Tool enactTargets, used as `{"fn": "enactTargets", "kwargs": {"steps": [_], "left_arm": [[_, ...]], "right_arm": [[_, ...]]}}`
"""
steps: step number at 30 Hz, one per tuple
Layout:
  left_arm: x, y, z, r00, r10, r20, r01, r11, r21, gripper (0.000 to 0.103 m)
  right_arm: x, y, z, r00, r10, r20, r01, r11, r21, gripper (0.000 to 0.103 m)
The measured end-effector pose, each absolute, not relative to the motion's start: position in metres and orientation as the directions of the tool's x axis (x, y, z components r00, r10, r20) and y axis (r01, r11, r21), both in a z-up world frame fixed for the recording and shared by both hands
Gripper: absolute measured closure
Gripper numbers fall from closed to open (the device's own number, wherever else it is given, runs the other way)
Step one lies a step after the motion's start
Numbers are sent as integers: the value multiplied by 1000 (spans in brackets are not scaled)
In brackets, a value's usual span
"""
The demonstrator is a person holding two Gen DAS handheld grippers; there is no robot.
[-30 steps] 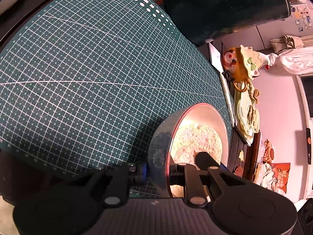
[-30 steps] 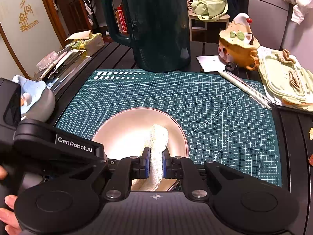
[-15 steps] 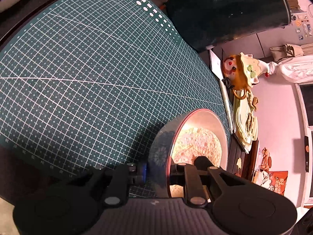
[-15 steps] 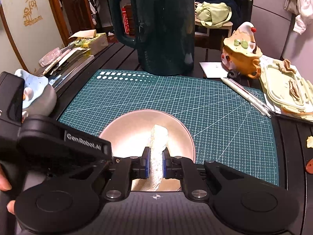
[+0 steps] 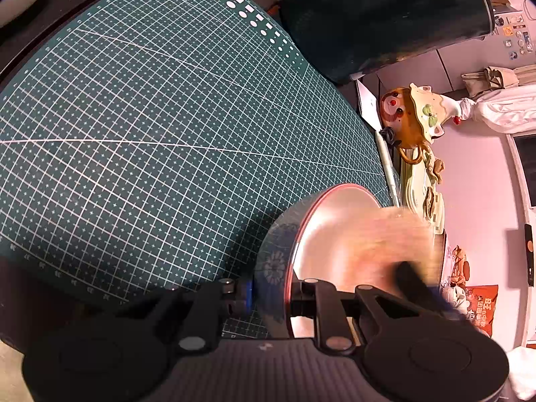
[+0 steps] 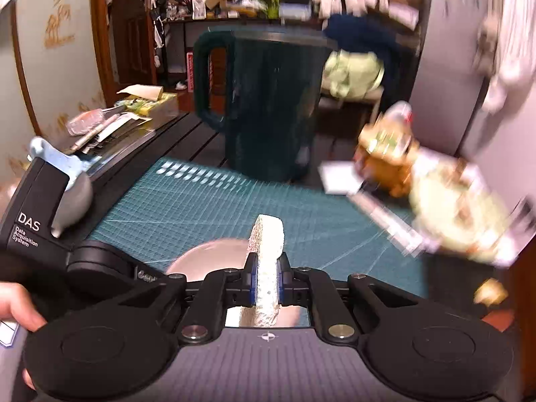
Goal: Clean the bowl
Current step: 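Scrub the inner wall near the rim with the right gripper's sponge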
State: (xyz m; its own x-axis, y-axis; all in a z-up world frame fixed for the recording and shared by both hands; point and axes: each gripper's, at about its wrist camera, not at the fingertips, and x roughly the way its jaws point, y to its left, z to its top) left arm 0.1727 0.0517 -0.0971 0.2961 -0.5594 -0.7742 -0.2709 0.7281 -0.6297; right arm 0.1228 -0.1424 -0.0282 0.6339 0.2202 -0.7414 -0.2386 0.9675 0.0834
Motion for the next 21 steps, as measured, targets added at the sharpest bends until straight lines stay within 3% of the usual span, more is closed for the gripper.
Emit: {"fn": "enactTargets", "kwargs": {"steps": [2,5,12,15,21], "left_arm": [[172,52,-97,296,-560,-774,-269,729,-630,85],[173,52,-97,294,-560,-774,-266,730,-629,85],[172,53,-97,292,-558,-776,-263,734,-627,85],[172,52,-97,292,-557,-777,-263,735,-625,85],[175,51,-97,289,-556,-779,-260,738,-623,85]], "right_arm": [[129,-141,-48,583,228,-780,-226,967,114,93],[129,-135,-52,600,164,-783,-233,972,25,93],[113,-131,-15,718,96,-690,-237,965,-113,93],[114,-139,-7,706,162,-689,-243,970,-22,93],[122,-127,-40,645,143,-750,-266,963,-45,93]]}}
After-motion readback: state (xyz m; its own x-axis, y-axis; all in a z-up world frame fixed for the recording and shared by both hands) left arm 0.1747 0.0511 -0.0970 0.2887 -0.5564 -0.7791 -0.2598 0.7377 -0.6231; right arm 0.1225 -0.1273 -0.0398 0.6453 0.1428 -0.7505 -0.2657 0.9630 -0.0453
